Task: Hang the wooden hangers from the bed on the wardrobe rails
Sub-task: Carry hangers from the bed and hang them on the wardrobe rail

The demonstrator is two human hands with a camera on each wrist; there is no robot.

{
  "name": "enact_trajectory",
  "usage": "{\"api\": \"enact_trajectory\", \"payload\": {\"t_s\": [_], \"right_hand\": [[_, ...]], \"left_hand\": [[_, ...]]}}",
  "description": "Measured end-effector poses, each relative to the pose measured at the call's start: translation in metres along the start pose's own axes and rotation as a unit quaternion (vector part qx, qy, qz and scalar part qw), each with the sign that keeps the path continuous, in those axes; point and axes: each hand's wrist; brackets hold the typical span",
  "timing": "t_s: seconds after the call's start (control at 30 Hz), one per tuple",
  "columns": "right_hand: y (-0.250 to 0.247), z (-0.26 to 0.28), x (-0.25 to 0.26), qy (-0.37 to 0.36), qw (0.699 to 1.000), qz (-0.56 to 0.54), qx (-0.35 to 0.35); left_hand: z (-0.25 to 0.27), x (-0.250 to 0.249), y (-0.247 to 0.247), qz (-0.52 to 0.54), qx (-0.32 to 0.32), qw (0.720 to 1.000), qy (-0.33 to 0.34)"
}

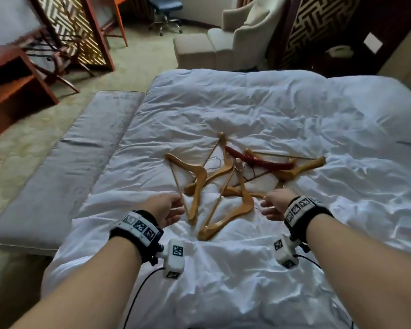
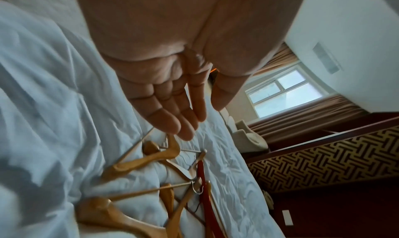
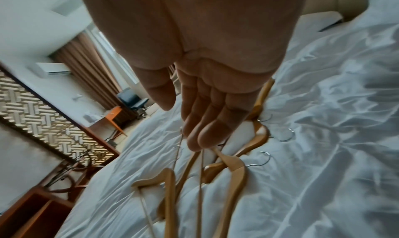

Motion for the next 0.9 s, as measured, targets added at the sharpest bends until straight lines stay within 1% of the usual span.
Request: {"api": "enact_trajectory", "payload": {"t_s": [0.13,0.3,0.4,0.5,0.57,0.63,0.7,0.77,0.9], "right_hand": [[-0.045,-0.052,-0.008,0.023,0.998,-0.049,-0.033],[-0.078,-0.115,-0.015,0.063,0.993,-0.093,-0.036],[-0.088,-0.156,-0.018,0.087,0.991,-0.099,-0.026],[-0.092,-0.186,-0.019,0.105,0.991,-0.085,-0.019],[-0.093,-0.207,-0.018,0.108,0.993,-0.046,-0.015],[-0.095,-0.230,-0.016,0.083,0.995,0.045,-0.029],[-0.102,-0.255,-0.009,0.052,0.983,0.172,-0.040],[-0.110,-0.279,0.007,0.028,0.965,0.252,-0.062],[-0.122,-0.320,0.045,-0.017,0.954,0.276,-0.119]], "left_hand": [[-0.066,-0.017,0.065,0.004,0.026,0.999,-0.045],[-0.138,-0.018,0.132,0.027,0.054,0.992,-0.113],[-0.178,-0.013,0.158,0.034,0.058,0.987,-0.148],[-0.211,-0.008,0.173,0.040,0.049,0.983,-0.172],[-0.233,-0.005,0.181,0.042,0.041,0.981,-0.184],[-0.254,-0.003,0.186,0.042,0.030,0.981,-0.190],[-0.274,-0.002,0.189,0.045,0.018,0.981,-0.190],[-0.289,-0.004,0.194,0.057,0.013,0.980,-0.188],[-0.309,-0.004,0.198,0.087,0.013,0.979,-0.184]]}}
Point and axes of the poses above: each hand's wrist, its own z-axis away from the middle knuckle, its own y-axis out of the palm, x = y × z, and after that the axes turned 10 degrees about x, right-handed
